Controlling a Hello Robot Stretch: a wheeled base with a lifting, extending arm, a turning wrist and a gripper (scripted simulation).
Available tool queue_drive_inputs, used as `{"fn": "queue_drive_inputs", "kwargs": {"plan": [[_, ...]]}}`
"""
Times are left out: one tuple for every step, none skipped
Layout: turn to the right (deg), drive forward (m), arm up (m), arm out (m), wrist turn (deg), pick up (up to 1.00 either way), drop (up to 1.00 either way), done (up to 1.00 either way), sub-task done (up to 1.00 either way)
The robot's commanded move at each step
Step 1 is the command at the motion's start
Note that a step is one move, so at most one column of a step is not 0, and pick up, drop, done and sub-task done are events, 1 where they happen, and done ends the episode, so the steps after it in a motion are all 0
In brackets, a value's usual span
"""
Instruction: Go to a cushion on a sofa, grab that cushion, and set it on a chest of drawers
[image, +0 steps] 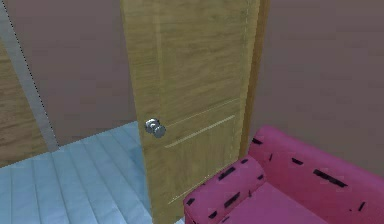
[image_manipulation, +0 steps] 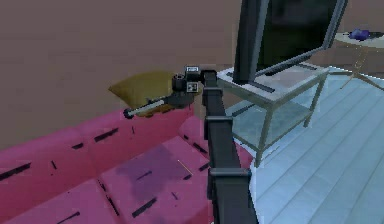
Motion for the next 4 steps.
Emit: {"fn": "queue_drive_inputs", "kwargs": {"plan": [[0.0, 0.00, 0.08, 0.00, 0.0, 0.00, 0.00, 0.00, 0.00], [0.0, 0.00, 0.00, 0.00, -45.0, 0.00, 0.00, 0.00, 0.00], [0.0, 0.00, 0.00, 0.00, -30.0, 0.00, 0.00, 0.00, 0.00], [0.0, 0.00, 0.00, -0.42, 0.0, 0.00, 0.00, 0.00, 0.00]]}}
